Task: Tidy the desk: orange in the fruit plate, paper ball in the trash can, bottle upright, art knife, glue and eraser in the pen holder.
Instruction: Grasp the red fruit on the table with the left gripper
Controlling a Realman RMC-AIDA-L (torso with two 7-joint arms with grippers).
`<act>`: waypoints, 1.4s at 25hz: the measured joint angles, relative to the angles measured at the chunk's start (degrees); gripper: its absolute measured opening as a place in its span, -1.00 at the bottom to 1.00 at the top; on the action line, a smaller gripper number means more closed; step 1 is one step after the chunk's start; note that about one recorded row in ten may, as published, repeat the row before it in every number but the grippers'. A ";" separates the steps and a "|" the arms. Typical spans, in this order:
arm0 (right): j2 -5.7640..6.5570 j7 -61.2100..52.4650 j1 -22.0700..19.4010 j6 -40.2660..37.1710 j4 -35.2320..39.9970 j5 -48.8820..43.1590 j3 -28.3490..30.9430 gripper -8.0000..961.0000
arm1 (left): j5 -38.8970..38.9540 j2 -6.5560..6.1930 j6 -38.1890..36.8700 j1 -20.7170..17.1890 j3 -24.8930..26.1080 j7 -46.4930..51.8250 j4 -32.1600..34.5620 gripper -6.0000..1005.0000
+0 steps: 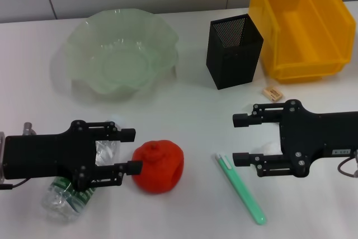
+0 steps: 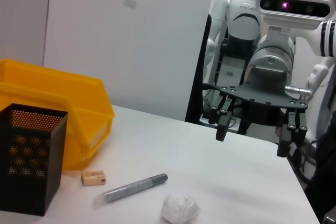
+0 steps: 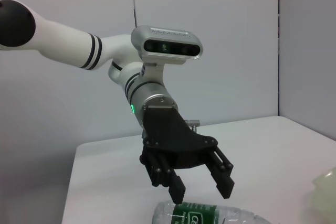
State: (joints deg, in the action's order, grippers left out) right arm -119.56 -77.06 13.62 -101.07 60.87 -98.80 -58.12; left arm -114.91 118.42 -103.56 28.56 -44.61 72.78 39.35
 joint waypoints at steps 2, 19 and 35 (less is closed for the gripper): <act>0.00 -0.06 0.06 0.05 -0.02 0.00 -0.44 0.39 | 0.01 -0.04 -0.29 -0.22 0.16 0.00 0.05 0.27; -0.07 -0.86 0.52 2.26 0.11 0.23 -4.57 0.39 | 0.04 -0.21 -1.87 -1.60 0.76 0.00 0.24 0.27; 0.19 -10.07 -0.15 3.97 3.01 -7.74 -1.81 0.39 | 0.01 0.50 4.94 -2.53 -7.32 11.94 15.01 0.27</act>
State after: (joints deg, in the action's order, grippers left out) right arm -119.37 -87.13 13.48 -97.10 63.89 -106.54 -59.93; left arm -114.90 118.91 -98.62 26.02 -51.93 84.72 54.36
